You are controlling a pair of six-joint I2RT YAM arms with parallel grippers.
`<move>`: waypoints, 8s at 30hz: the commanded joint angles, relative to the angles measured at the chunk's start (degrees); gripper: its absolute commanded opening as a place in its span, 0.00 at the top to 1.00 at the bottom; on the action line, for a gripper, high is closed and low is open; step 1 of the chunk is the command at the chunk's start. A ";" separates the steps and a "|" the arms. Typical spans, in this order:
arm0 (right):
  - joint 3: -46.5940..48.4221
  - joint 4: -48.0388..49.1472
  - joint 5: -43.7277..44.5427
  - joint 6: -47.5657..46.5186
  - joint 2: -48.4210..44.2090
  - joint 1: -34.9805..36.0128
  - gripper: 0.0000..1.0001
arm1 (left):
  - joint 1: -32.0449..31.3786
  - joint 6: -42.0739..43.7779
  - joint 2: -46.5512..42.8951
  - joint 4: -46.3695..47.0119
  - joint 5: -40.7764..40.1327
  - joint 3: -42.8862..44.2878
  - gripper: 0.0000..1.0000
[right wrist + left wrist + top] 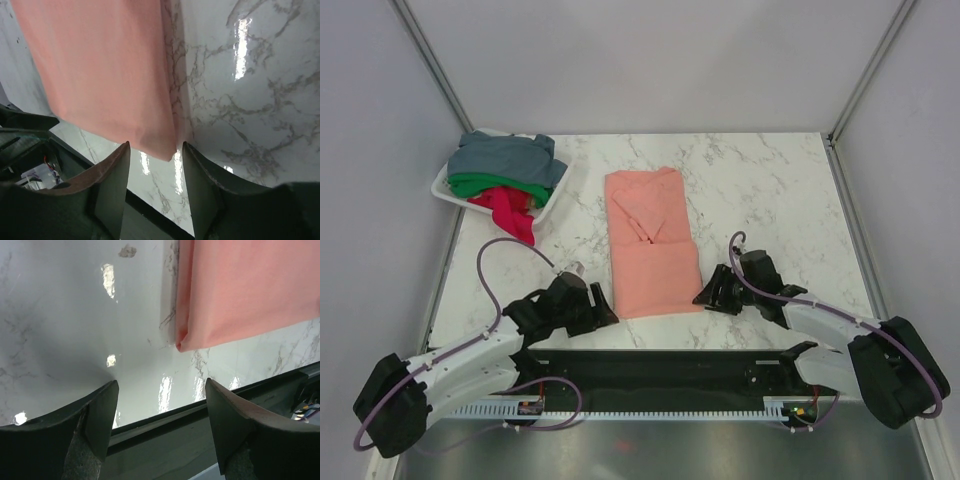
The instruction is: Fold and stack the t-shirts
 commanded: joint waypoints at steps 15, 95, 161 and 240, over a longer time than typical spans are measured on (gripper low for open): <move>-1.76 5.26 3.21 0.15 9.14 2.63 0.74 | -0.19 -3.62 10.23 16.60 0.53 -3.78 0.50; 63.25 -39.13 4.90 -17.25 30.90 -4.48 1.00 | 19.74 19.40 29.55 -14.00 5.09 51.06 0.98; 23.55 -28.06 -3.81 -21.83 -1.14 -10.99 0.02 | 59.13 12.84 49.99 -19.17 -10.11 51.27 0.98; 105.48 -15.32 18.80 3.76 75.60 -7.21 0.02 | 32.25 24.15 17.24 -22.16 -5.72 64.18 0.05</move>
